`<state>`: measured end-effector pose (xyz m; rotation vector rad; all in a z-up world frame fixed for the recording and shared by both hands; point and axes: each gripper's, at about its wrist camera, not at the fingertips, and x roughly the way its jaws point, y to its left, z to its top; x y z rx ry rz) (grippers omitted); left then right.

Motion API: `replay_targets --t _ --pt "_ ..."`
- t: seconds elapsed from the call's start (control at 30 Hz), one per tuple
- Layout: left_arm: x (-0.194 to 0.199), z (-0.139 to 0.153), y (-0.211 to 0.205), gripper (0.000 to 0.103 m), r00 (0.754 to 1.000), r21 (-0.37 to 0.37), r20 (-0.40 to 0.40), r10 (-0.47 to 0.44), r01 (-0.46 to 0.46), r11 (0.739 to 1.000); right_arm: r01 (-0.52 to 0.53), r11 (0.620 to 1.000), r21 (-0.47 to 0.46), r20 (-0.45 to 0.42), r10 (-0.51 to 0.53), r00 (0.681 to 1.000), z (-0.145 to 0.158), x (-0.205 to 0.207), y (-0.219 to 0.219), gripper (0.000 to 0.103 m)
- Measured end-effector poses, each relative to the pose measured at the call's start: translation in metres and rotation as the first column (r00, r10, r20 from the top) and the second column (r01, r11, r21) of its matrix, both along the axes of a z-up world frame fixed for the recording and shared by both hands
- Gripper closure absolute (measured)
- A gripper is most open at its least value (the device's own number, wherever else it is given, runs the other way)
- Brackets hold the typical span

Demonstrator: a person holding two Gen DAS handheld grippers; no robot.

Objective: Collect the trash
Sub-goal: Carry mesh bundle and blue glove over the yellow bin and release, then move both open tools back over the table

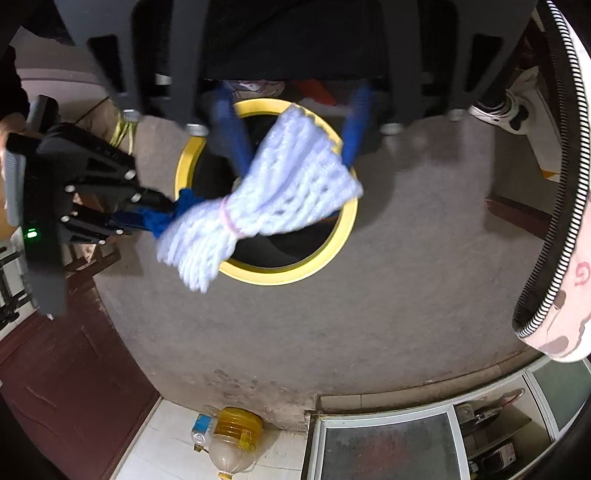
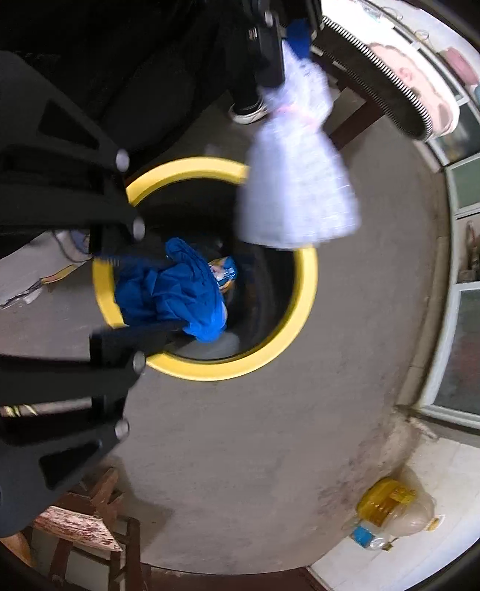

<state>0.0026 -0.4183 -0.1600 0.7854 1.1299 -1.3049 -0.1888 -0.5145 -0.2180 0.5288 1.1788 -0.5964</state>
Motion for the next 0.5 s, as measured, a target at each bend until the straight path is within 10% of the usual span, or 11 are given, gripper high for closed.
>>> replay_targets --t 0.07,0.5 --pt "0.003 0.002 0.003 0.022 1.0 -0.015 -0.011 0.015 -0.016 1.0 0.007 1.0 0.006 -0.004 -0.007 1.0 -0.004 -0.006 -0.001 0.032" --pt "0.02 0.042 0.033 0.01 0.989 -0.167 -0.059 0.134 -0.142 0.976 0.098 0.984 -0.149 0.151 -0.076 0.986 0.052 -0.017 -0.008 0.031"
